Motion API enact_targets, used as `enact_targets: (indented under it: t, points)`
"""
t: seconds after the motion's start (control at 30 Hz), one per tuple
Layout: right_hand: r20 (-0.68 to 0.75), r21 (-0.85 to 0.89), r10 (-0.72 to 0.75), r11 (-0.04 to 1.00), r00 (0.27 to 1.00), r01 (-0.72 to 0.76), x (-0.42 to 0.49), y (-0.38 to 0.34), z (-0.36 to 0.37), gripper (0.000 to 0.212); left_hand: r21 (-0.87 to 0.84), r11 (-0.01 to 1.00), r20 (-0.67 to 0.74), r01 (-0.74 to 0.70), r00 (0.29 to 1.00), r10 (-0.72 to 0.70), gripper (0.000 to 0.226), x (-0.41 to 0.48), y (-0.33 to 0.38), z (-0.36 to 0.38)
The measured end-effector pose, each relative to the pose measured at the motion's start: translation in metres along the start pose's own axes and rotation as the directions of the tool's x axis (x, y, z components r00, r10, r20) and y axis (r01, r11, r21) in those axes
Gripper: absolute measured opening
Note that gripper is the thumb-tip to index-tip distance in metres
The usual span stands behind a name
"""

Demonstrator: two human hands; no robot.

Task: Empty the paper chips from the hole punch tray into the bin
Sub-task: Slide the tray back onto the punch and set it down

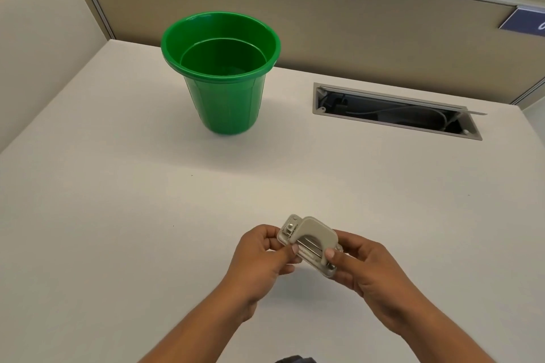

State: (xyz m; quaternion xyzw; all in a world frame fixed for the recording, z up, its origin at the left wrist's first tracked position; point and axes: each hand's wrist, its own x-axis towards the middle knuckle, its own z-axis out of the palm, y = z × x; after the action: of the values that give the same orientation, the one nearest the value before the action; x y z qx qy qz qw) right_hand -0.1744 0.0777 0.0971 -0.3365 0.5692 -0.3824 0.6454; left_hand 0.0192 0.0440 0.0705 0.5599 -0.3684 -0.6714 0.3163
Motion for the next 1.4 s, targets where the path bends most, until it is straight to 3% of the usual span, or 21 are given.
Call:
enact_targets:
  t: [0.13,0.33,0.53,0.63,0.87,1.4]
  points:
    - [-0.077,-0.205,0.038,0.977,0.996,-0.053,0.02,0.007,-0.009,0.032,0.263,0.965,-0.057,-0.017,0.998,0.033,0.008,0.018,-0.008,-0.005]
    - [-0.149,-0.438,-0.043,0.899,0.988,-0.027,0.054,0.02,-0.006,0.031,0.406,0.914,-0.163,0.011,0.985,0.06,0.003,0.044,-0.019,-0.004]
    - [-0.163,-0.469,-0.097,0.883,0.982,0.009,0.073,0.027,-0.017,0.021,0.468,0.884,-0.229,-0.019,0.963,0.142,0.014,0.055,-0.023,0.003]
    - [-0.189,-0.551,-0.1,0.834,0.977,-0.021,0.081,0.028,-0.025,0.011,0.485,0.874,-0.189,-0.04,0.971,0.15,0.024,0.057,-0.028,0.005]
    - [-0.18,-0.695,-0.205,0.718,0.962,0.023,0.091,0.029,-0.027,0.011,0.539,0.838,-0.137,-0.085,0.973,0.187,0.012,0.061,-0.035,0.008]
    - [-0.083,-0.688,-0.197,0.72,0.977,0.087,0.102,0.025,-0.03,0.011,0.537,0.84,-0.171,-0.074,0.966,0.194,0.022,0.063,-0.044,0.011]
